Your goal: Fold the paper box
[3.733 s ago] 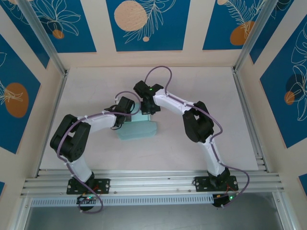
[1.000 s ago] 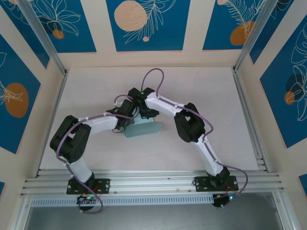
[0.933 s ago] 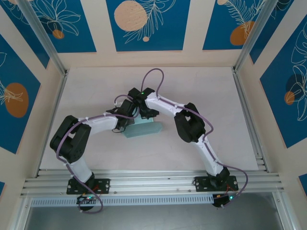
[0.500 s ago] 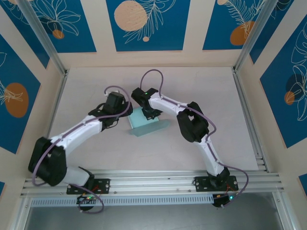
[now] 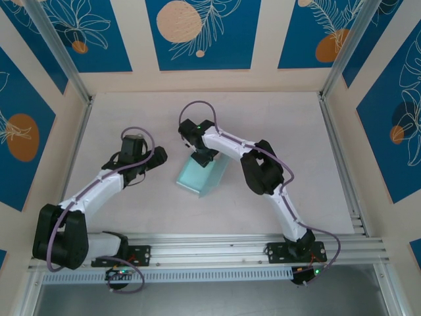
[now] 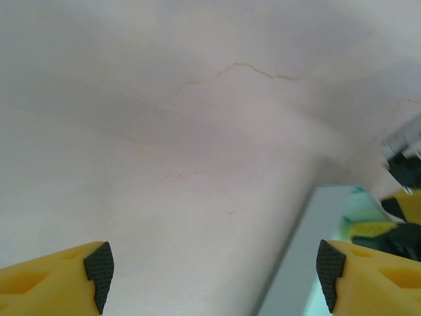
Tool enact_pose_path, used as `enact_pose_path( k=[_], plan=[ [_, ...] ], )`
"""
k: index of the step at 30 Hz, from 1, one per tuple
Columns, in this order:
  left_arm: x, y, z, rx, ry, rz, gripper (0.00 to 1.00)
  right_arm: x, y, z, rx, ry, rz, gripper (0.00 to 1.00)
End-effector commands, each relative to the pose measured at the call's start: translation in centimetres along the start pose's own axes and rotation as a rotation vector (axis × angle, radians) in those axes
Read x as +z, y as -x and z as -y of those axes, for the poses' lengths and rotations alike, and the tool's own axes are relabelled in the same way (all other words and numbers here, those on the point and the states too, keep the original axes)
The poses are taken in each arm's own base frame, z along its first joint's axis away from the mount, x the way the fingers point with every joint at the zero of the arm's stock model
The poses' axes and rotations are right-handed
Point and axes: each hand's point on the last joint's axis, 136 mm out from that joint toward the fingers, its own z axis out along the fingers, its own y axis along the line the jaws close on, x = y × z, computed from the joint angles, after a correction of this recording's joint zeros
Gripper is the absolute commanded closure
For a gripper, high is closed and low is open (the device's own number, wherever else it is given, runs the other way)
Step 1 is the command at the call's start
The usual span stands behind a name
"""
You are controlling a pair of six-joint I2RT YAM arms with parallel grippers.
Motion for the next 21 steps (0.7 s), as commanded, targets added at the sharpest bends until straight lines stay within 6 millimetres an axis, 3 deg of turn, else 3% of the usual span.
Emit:
enact_pose_path(
  k=[1,7,13,17,21],
  plan=[
    [0.6,-0.4,1.1,-0.012,-0.080,-0.033,0.19,-0.9,1.3,0.0,-0.042,0.035,0.021,0.47],
    [1.4,-1.0,1.2,-0.010,-0.101,-0.053,0.19,-4.4,4.5,0.9,-0.037,0.029,0.121,0.30],
    [1.5,-1.7,1.4,0.008,-0.132,-0.075,0.25,-9.9,7.0,2.0,0.021,0.035,0.266,0.25],
    [1.5,-2.7,1.7,0.026,-0.158,-0.112,0.29,-13.7,6.4,4.0,0.149,-0.004,0.317,0.25],
    [1.9,-4.1,1.7,0.019,-0.185,-0.153,0.33,-17.4,3.7,5.7,0.321,-0.025,0.352,0.24]
  ],
)
